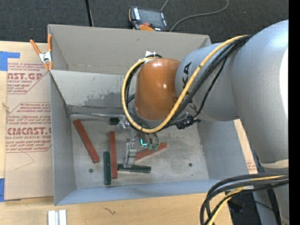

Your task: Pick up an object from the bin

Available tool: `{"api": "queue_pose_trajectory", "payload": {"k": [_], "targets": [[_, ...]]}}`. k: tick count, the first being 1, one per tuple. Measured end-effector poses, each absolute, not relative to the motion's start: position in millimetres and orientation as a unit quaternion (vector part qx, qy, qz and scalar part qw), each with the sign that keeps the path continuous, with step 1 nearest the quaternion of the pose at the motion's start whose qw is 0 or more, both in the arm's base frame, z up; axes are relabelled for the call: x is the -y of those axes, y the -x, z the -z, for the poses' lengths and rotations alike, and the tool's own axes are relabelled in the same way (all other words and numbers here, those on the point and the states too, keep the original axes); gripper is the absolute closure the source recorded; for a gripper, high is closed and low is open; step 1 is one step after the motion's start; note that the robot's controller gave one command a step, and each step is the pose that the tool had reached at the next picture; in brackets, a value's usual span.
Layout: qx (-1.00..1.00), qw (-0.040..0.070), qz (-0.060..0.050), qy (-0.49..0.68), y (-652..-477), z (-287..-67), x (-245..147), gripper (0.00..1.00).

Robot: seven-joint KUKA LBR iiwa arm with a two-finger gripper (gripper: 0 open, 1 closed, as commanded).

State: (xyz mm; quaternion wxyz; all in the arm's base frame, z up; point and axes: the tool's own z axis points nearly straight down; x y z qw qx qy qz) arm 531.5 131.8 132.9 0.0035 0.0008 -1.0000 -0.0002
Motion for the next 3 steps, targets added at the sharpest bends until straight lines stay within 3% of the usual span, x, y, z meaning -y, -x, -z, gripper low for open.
{"api": "queue_pose_trajectory", "payload": {"k": [1, 2, 3], "targets": [[0.990, -0.002, 0.000, -0.141, -489.4, -69.1, -71.6, 0.00], [0.990, 0.000, 0.001, -0.141, -488.5, -69.4, -73.0, 1.00], [0.953, -0.004, 0.000, -0.302, -526.2, -184.8, -74.6, 1.00]]}}
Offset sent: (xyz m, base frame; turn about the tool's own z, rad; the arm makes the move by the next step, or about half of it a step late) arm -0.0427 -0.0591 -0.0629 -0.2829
